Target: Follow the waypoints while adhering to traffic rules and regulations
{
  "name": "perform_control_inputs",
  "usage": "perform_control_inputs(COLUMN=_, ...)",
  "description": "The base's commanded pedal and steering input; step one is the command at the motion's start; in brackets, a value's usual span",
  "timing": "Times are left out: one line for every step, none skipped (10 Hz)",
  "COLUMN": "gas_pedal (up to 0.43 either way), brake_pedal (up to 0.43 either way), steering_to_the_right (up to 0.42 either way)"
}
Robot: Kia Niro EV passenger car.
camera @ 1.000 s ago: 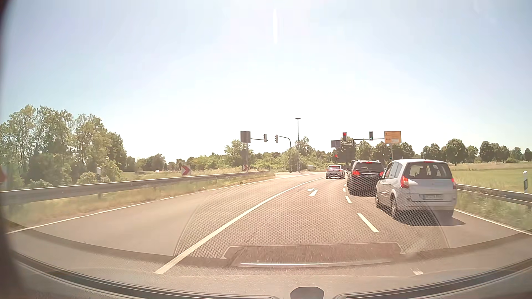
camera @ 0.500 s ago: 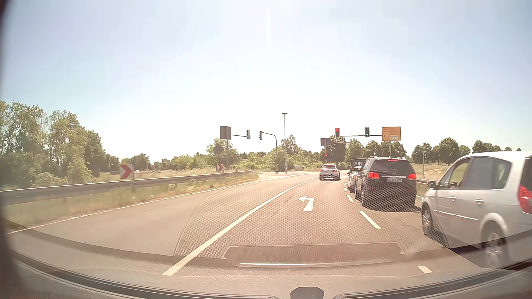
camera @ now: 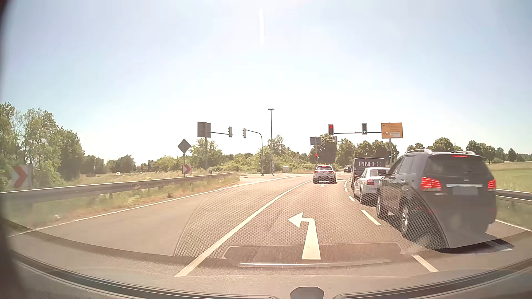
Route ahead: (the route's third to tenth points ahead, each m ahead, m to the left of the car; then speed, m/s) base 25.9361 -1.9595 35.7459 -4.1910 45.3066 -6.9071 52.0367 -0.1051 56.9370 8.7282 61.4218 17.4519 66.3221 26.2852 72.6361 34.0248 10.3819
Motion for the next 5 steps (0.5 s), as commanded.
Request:
perform_control_inputs(gas_pedal=0.000, brake_pedal=0.268, steering_to_the_right=0.038)
perform_control_inputs(gas_pedal=0.000, brake_pedal=0.268, steering_to_the_right=0.040)
perform_control_inputs(gas_pedal=0.000, brake_pedal=0.274, steering_to_the_right=0.041)
perform_control_inputs(gas_pedal=0.000, brake_pedal=0.280, steering_to_the_right=0.041)
perform_control_inputs(gas_pedal=0.000, brake_pedal=0.287, steering_to_the_right=0.042)
